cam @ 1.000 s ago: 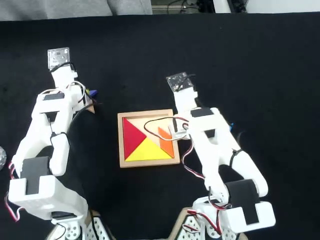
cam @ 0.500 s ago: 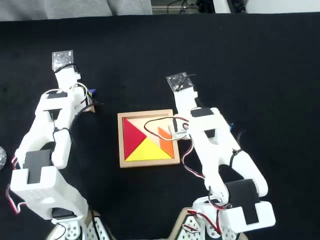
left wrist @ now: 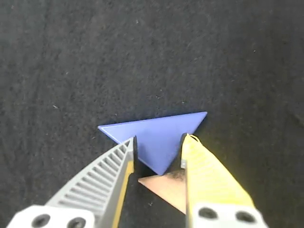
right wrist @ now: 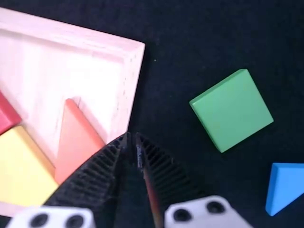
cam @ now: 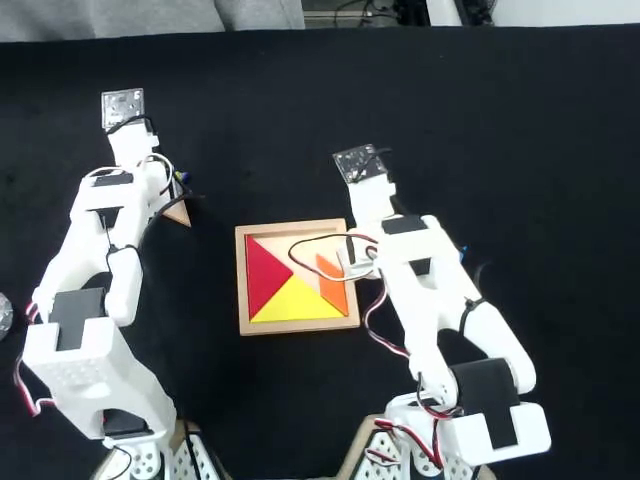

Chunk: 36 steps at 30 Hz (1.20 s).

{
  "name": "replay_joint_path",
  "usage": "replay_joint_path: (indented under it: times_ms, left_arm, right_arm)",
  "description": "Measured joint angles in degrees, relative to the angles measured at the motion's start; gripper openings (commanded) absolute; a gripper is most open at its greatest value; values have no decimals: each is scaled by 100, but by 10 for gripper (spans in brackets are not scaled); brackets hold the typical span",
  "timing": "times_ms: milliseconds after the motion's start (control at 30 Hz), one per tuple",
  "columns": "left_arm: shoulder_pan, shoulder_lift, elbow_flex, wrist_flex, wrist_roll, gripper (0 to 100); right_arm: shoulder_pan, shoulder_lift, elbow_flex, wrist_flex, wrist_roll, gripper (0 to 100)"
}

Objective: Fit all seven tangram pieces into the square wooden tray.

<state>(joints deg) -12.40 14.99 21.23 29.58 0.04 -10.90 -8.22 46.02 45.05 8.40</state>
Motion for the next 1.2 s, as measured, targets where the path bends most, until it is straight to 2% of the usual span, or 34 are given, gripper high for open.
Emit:
replay_joint_path:
  times_ms: [200,367,500,933,1033,1200]
  left_arm:
    - [0,0,0,53,-211,167]
    - [0,0,167,53,-712,75]
    - [0,0,176,79,-1046,95]
    - [-246,-220,167,1512,-1389,116]
    - [-26,-624,316,1925,-1389,116]
    - [519,-1459,571,2022,-1398,116]
  right_arm:
    - [0,0,0,0,0,11]
    - [0,0,0,0,0,11]
    - [0,0,0,0,0,11]
    - [0,0,0,0,0,11]
    - [0,0,0,0,0,11]
    - [0,0,0,0,0,11]
